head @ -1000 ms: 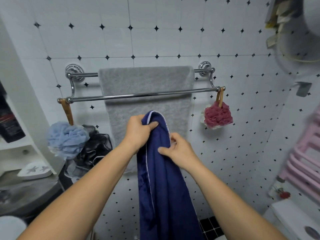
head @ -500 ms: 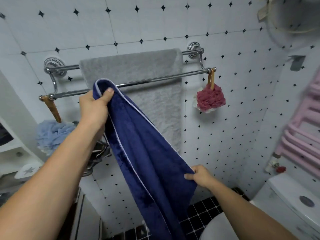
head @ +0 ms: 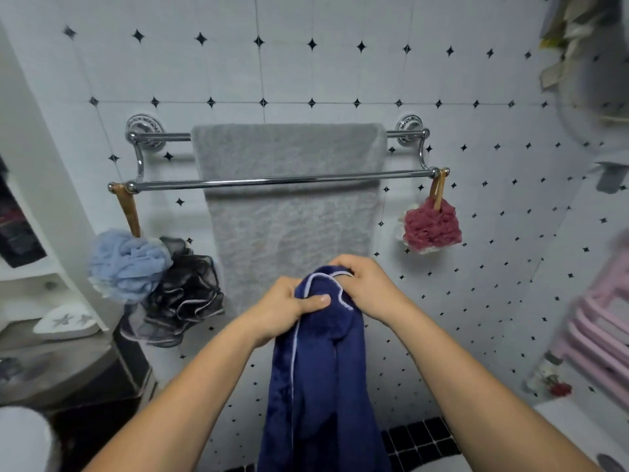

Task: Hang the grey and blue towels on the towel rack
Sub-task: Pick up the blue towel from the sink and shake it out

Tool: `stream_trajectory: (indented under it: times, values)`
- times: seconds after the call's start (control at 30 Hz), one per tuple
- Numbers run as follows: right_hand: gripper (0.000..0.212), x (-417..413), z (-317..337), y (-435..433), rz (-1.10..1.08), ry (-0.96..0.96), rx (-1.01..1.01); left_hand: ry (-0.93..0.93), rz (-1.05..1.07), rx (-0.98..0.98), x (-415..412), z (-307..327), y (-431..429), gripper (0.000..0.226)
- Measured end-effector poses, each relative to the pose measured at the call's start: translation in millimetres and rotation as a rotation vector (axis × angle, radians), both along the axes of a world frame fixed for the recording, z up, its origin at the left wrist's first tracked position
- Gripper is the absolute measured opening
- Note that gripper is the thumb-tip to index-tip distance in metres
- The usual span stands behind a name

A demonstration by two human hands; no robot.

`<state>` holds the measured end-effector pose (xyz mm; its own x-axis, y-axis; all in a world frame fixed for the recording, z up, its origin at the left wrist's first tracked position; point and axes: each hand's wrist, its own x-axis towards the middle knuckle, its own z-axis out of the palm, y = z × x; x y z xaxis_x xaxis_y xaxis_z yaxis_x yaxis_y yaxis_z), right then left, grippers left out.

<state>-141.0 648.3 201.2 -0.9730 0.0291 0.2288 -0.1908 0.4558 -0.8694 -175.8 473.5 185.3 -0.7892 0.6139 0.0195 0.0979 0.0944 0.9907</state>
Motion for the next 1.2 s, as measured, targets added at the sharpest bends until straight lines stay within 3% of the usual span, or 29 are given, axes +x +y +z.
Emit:
stream_trajectory:
  times: [0.1, 0.2, 0.3, 0.4, 0.57, 0.67, 0.77, 0.97, 1.1, 1.13, 1.2]
  values:
    - [0.004, 7, -12, 8, 0.038, -0.079, -0.181, 0.000, 0.094, 0.116, -4, 13, -3, 0.009]
    - [0.026, 17, -42, 15, 0.166, -0.232, -0.360, -0.022, 0.189, 0.212, -8, 26, -6, 0.014]
    - [0.029, 28, -66, 26, 0.221, -0.374, -0.337, -0.025, 0.297, 0.272, -16, 37, -12, 0.012]
    - [0.032, 37, -86, 47, 0.136, -0.448, -0.350, -0.060, 0.389, 0.315, -23, 41, -23, 0.010]
    - [0.031, 41, -87, 67, -0.086, -0.352, -0.773, -0.214, 0.493, 0.259, -36, 29, -32, 0.009]
    - [0.017, 36, -71, 61, -0.229, -0.260, -0.820, -0.171, 0.671, 0.072, -43, 8, -31, 0.007]
    - [0.018, 29, -61, 52, -0.294, -0.203, -0.865, -0.160, 0.761, 0.017, -39, -10, -34, 0.008]
    - [0.027, 22, -29, 6, -0.065, -0.167, -0.808, -0.307, 0.671, 0.140, -11, -13, -20, 0.012]
    - [0.061, 25, -19, -22, 0.209, -0.191, -0.638, -0.209, 0.514, 0.177, 7, -1, -12, 0.011]
    - [0.062, 27, -18, -25, 0.228, -0.176, -0.560, -0.170, 0.501, 0.179, 9, 3, -13, 0.012]
    - [0.045, 31, -15, -29, 0.178, -0.128, -0.421, -0.105, 0.516, 0.161, 11, 10, -16, 0.015]
